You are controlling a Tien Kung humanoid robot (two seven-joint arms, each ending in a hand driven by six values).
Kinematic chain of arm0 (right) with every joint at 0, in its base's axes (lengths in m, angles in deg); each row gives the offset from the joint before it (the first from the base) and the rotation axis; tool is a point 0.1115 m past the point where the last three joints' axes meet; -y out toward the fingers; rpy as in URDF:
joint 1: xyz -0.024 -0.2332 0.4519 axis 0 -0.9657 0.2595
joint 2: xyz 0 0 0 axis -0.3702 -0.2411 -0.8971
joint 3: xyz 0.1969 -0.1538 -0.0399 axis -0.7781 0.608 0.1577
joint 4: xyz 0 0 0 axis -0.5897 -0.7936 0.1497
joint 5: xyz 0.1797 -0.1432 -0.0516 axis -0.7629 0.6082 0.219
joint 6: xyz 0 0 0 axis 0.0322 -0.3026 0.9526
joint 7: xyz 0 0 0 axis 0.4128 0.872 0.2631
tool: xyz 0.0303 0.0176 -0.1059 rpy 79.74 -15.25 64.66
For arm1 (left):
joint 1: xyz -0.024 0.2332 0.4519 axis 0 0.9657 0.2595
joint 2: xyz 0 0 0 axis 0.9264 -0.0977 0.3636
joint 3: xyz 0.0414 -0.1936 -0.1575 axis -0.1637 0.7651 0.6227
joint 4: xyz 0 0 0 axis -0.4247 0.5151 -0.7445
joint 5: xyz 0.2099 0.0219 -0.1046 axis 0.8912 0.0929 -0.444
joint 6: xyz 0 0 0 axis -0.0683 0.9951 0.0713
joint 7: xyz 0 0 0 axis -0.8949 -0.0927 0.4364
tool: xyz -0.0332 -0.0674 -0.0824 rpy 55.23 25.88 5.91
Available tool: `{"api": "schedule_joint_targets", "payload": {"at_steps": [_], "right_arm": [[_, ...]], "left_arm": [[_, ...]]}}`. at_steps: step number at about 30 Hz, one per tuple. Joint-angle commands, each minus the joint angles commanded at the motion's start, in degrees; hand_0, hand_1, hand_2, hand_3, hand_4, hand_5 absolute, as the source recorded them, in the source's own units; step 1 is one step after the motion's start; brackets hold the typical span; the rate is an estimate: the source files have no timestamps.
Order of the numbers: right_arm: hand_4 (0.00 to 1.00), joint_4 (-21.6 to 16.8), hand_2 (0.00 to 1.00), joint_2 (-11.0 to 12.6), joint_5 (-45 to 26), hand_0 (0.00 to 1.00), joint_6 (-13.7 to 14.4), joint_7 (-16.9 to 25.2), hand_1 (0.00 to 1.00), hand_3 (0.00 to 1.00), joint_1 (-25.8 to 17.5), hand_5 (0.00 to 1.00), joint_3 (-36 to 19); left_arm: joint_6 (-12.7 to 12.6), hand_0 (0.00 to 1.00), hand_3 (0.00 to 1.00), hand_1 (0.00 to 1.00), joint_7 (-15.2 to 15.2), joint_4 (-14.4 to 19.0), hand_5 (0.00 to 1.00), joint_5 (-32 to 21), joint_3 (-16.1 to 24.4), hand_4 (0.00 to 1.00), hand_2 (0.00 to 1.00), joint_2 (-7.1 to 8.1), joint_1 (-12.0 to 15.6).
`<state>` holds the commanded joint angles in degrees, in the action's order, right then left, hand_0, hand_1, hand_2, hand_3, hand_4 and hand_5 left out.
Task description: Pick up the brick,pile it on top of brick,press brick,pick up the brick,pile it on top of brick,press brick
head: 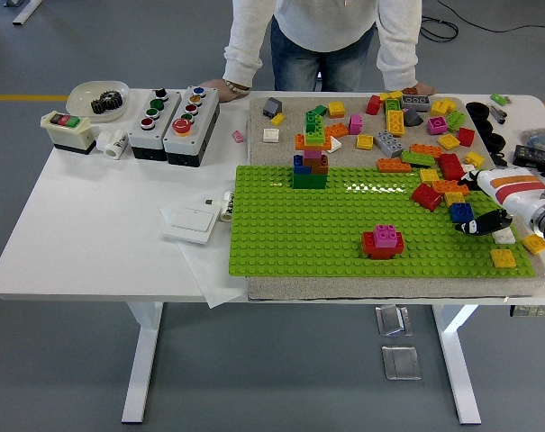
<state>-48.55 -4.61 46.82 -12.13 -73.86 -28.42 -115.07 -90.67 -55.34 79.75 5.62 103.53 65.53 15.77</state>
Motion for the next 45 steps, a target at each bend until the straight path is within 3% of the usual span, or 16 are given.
{"api": "schedule_joint_targets", "payload": {"at_steps": [8,9,14,15,44,45], "right_arm": [[0.889,4.8,0.747,-1.3,0.5,0.756,2.3,2.0,0.707,0.760,1.6,0.400,2.3],[0.892,5.2,0.719,-1.4,0.5,0.733,2.4,2.2,0.683,0.657,1.7,0.421,2.5],[0.892,7.3,0.719,-1.9,0.0,0.733,3.7,3.3,0.683,0.657,2.3,0.421,3.4],[0.881,7.5,0.703,-1.9,0.0,0.715,3.8,3.4,0.662,0.614,2.3,0.425,3.6],[0.835,12.2,0.668,-3.9,-0.9,0.689,4.7,4.6,0.645,0.571,3.4,0.431,4.7],[0.809,12.4,0.617,-3.9,-0.8,0.657,4.9,4.6,0.619,0.534,3.4,0.453,4.6]], "left_arm": [[0.0,0.778,0.564,0.715,0.0,0.0,0.608,-0.5,-0.6,0.590,0.669,-0.03,0.0],[0.0,0.777,0.565,0.715,0.0,0.0,0.608,-0.5,-0.7,0.590,0.670,-0.03,-0.1],[0.0,0.777,0.565,0.715,0.1,0.0,0.608,-0.9,-1.0,0.590,0.670,-0.03,-0.2],[0.0,0.777,0.564,0.716,0.1,0.0,0.609,-1.0,-1.1,0.590,0.671,-0.03,-0.2],[0.1,0.777,0.564,0.717,0.0,0.0,0.610,-1.0,-1.6,0.590,0.670,-0.06,-0.1],[0.1,0.778,0.564,0.717,0.0,0.0,0.610,-1.0,-1.7,0.591,0.669,-0.06,-0.1]]}}
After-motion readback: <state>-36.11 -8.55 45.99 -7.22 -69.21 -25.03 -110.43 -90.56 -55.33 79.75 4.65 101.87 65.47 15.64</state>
